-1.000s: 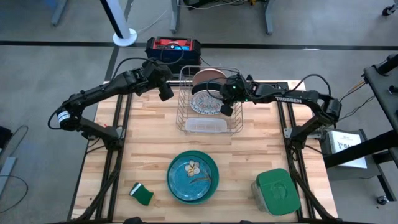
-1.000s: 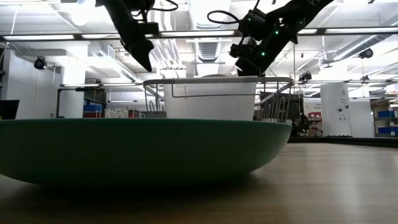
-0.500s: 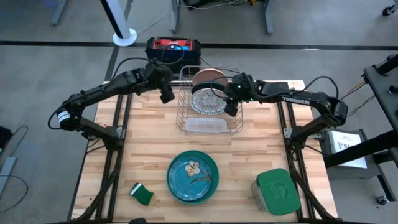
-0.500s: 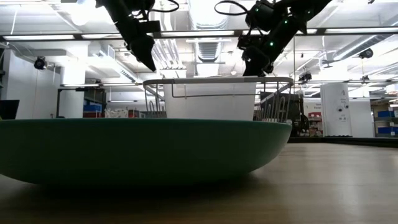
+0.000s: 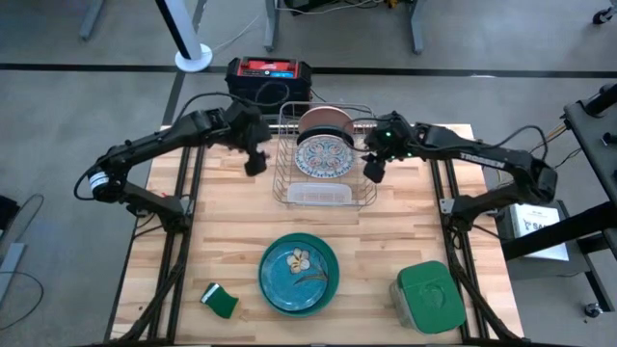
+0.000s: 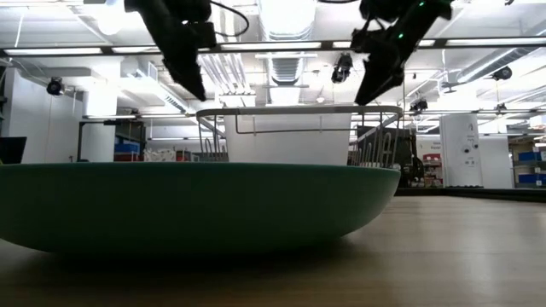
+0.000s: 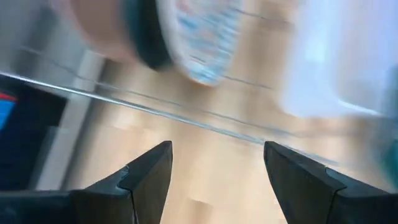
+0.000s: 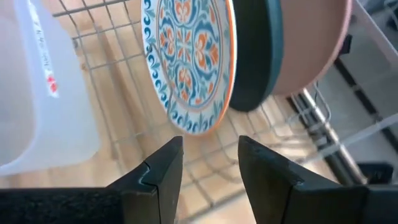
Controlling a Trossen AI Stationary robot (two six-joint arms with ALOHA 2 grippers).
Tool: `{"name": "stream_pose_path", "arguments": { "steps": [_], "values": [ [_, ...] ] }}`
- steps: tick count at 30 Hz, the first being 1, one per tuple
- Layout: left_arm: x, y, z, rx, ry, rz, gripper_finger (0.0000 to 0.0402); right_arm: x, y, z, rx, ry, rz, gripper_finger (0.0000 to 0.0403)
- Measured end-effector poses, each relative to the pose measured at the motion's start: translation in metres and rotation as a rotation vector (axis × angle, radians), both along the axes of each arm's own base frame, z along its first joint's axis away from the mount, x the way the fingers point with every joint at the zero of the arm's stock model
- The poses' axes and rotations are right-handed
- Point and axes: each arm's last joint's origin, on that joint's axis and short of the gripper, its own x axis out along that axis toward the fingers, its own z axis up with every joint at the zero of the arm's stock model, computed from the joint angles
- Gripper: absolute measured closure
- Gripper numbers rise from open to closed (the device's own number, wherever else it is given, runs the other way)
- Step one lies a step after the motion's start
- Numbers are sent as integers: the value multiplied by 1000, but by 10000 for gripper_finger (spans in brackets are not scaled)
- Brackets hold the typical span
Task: Sort dishes
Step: Put the blue plate in the dishwasher rack
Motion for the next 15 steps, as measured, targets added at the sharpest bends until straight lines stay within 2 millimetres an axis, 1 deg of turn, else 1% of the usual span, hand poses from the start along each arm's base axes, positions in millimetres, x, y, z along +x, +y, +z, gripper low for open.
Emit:
{"name": "stream_pose_path", "arguments": {
  "steps": [3,7,11,15],
  "values": [
    [-2,-9,-4,-121,33,7,159,-8,11,9,28,-33,-16,267],
    [-3,-25,-7,-196,104,23,159,-11,31,16,57,-70,15,276],
    [4,-51,-16,-256,135,-100,159,-8,58,17,98,-85,88,285],
    [8,-81,-31,-284,197,-192,159,-4,87,15,151,-91,151,296]
  ]
}}
